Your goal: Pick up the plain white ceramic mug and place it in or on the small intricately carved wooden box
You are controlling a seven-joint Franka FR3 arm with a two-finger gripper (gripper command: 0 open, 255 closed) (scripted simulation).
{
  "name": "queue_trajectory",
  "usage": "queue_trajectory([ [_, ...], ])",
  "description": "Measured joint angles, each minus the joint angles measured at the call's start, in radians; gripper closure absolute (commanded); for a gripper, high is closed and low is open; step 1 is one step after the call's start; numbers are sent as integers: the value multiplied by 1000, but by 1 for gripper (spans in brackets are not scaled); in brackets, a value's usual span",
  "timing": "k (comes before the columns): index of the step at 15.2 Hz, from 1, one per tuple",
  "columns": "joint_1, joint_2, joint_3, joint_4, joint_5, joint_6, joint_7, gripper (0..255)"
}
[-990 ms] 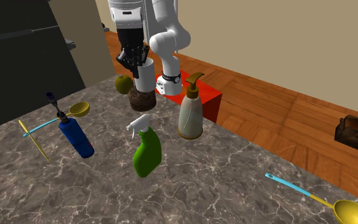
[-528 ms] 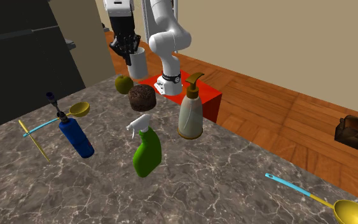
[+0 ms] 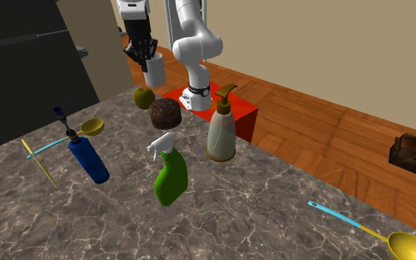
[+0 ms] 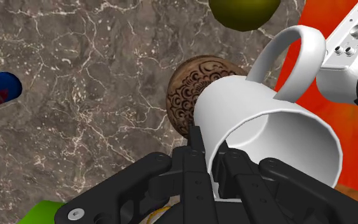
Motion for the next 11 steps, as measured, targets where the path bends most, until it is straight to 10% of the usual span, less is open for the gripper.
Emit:
queue_trajectory([
  [11, -13, 4, -60, -132, -49, 138, 14, 255],
])
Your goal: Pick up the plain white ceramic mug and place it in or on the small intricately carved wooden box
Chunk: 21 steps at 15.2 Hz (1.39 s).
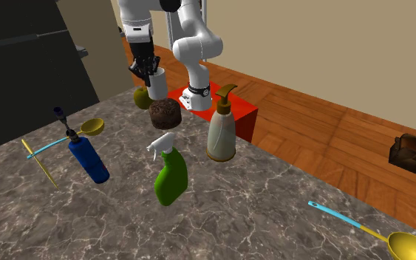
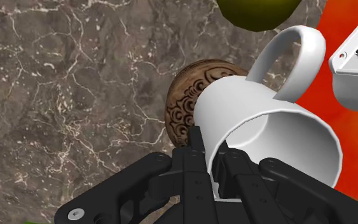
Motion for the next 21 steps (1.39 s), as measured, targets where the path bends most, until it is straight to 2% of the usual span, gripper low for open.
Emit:
queue_trajectory([
  [4, -3, 8, -24, -40, -18, 49, 5, 255],
  [9, -4, 8, -25, -45, -21, 57, 6, 255],
  [10, -4, 8, -25, -45, -20, 57, 6, 0],
  [16, -4, 9, -26, -47, -21, 57, 6, 0],
  [21, 7, -2, 28, 48, 22, -52, 0, 0],
])
